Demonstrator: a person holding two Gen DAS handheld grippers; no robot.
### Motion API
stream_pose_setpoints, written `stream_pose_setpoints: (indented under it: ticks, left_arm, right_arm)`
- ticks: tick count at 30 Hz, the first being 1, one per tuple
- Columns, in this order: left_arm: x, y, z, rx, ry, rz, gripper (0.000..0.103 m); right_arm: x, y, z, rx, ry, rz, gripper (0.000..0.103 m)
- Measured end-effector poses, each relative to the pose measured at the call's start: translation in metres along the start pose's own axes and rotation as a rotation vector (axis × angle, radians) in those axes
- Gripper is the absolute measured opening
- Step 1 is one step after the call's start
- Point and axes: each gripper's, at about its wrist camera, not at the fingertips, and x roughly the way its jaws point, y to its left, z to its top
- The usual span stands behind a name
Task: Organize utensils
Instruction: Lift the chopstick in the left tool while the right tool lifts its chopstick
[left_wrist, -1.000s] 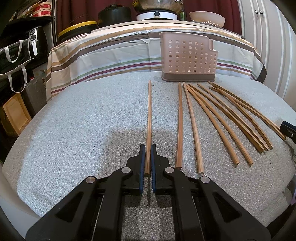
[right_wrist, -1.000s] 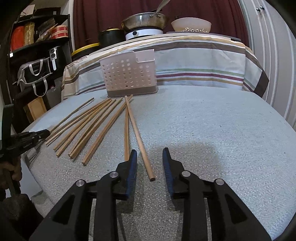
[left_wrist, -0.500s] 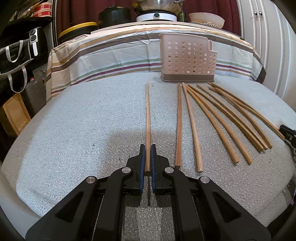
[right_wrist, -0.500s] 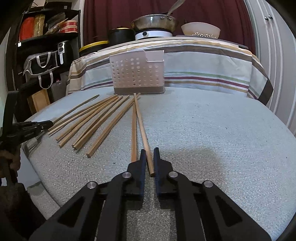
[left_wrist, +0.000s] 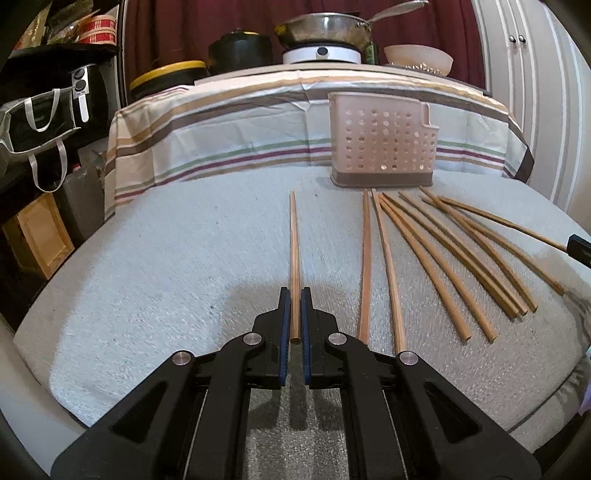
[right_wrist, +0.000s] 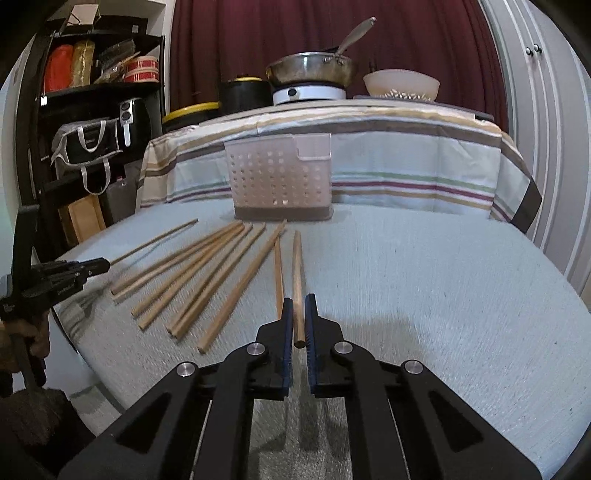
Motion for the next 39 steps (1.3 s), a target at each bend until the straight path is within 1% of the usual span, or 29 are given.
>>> stream_pose_setpoints:
  ticks: [6, 13, 18, 32, 39]
  left_arm:
    - [-0.013, 0.002, 0.014, -0.003, -0.039, 0.019, 0.006]
    - [-0.035, 0.003, 0.042, 0.002, -0.099, 0.018, 0.006]
    - [-0.042, 0.008, 0.065, -0.010, -0.130, 0.002, 0.006]
    - [-0.025, 0.023, 0.106, -0.038, -0.206, 0.017, 0.006]
    - [-0.017, 0.030, 0.138, -0.029, -0.281, 0.030, 0.006]
  right_arm:
    - [-0.010, 0.001, 0.024, 0.024, -0.050, 0.001, 0.007]
    - [-0.019, 0.007, 0.057, 0.012, -0.110, -0.005, 0.006]
    - [-0.014, 0.009, 0.076, 0.004, -0.129, -0.003, 0.006]
    - [0.011, 0.011, 0.111, -0.002, -0.157, 0.012, 0.007]
    - [0.021, 0.010, 0.128, -0.012, -0.176, 0.011, 0.006]
